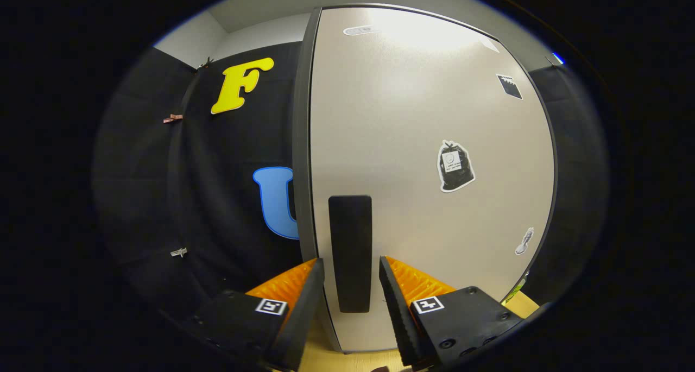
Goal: Open the shoe cabinet door, grab the shoes and put them into the shoe cabinet, then close the shoe cabinet door.
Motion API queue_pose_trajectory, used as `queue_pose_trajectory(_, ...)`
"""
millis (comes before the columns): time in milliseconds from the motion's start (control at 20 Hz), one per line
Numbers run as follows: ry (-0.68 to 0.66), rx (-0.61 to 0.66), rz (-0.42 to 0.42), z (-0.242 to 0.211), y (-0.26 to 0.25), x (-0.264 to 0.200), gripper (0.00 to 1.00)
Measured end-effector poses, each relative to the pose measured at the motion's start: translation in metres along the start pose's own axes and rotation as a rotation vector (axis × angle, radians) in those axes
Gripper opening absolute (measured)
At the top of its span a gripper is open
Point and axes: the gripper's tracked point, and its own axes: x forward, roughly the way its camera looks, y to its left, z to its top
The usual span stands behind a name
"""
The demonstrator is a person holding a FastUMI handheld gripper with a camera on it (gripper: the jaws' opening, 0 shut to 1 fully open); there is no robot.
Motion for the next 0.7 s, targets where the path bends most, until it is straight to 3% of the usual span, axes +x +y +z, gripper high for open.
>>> queue_pose_trajectory(50,-0.003,0.004,-0.013,0.001,-0.002,0.004,0.64)
queue_pose_trajectory(150,-0.013,0.026,-0.015,0.000,-0.002,0.006,0.42)
queue_pose_trajectory(250,-0.036,-0.008,-0.012,0.001,-0.003,0.003,0.41)
queue_pose_trajectory(400,-0.005,-0.005,0.049,-0.002,0.000,0.004,0.28)
queue_pose_trajectory(700,-0.011,-0.007,0.101,0.005,0.003,-0.029,0.28)
